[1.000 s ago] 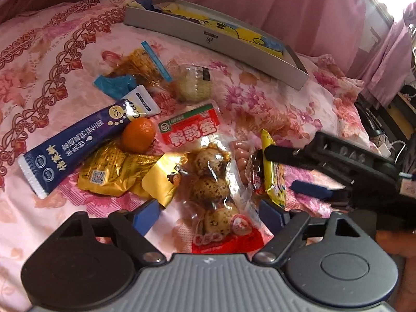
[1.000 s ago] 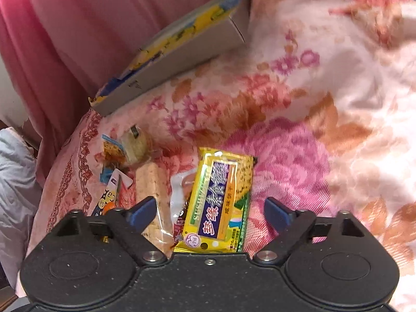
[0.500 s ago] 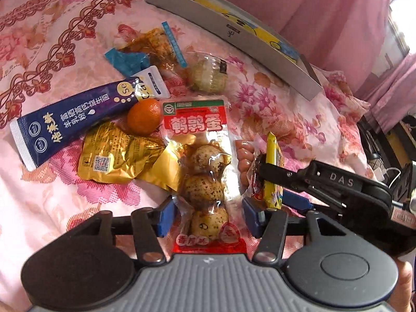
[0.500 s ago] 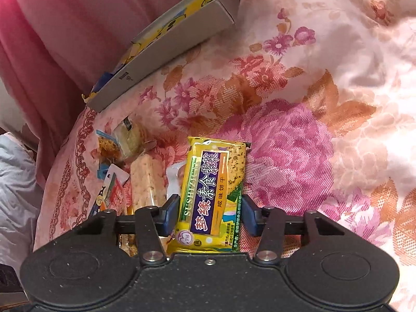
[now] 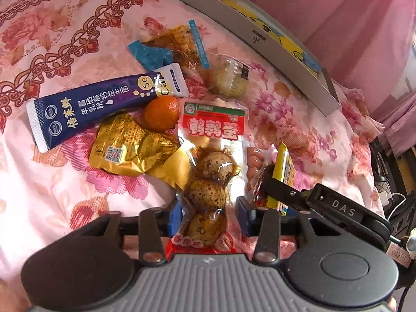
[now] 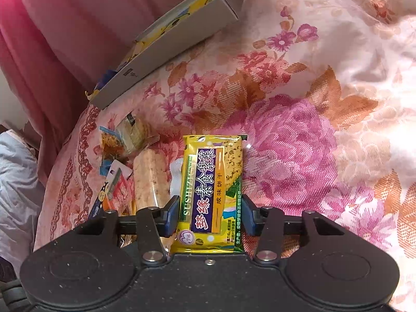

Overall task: Organize snacks
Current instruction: 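Carry both packs to the grey tray and lower them inside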

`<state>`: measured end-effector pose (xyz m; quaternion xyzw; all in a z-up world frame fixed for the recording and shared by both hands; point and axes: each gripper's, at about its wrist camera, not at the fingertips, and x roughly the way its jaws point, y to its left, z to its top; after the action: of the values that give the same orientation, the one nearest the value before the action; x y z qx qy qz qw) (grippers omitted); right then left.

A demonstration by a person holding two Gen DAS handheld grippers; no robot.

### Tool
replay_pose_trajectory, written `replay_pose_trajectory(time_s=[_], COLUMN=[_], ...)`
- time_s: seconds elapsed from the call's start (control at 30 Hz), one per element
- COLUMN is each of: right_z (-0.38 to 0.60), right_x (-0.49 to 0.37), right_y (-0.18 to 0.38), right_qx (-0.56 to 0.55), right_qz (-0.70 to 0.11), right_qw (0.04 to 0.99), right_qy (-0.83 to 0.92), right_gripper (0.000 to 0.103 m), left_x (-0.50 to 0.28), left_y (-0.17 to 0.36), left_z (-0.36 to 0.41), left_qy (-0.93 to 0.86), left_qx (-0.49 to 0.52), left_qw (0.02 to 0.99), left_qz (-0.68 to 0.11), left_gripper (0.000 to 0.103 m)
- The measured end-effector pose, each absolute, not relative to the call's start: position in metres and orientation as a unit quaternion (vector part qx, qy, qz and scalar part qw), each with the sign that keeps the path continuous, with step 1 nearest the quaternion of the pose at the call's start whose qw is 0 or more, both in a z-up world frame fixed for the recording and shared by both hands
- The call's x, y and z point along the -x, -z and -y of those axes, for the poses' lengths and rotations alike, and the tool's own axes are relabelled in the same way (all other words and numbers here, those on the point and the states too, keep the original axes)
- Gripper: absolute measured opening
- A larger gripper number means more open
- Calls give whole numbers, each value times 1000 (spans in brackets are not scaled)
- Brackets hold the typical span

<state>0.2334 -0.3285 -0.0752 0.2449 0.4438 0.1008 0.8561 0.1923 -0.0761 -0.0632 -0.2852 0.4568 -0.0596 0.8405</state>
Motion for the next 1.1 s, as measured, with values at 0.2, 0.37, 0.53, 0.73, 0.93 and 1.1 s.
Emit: replay_pose_trajectory(time_s=[0.2,0.37,0.53,0.73,0.93,1.1], right_z=[315,311,308,293,278,278], right_x=[-222,-212,-205,-192,-183,-189], right_y=[66,59,56,46,32,22], right_qx=[-169,-143,-118,-32,43,46], right_qz=[-432,-419,-412,-376,-308,-245], right_qw=[880,890,897,921,946,965], right_qy=[-105,-106,-104,-95,-95,-86], right_gripper=[49,48,48,48,48,48], left_x=[-179,-170,-164,-157,-164,-188], left_y=[58,53,48,41,26,1], left_z=[77,76,78,79,76,76], left_qy=[74,71,74,68,66,68], left_qx=[266,260,257,255,249,240], left_qw=[843,847,848,854,866,884], left_qz=[-461,-459,-457,-449,-428,-396], left_gripper=[43,43,43,43,43,43])
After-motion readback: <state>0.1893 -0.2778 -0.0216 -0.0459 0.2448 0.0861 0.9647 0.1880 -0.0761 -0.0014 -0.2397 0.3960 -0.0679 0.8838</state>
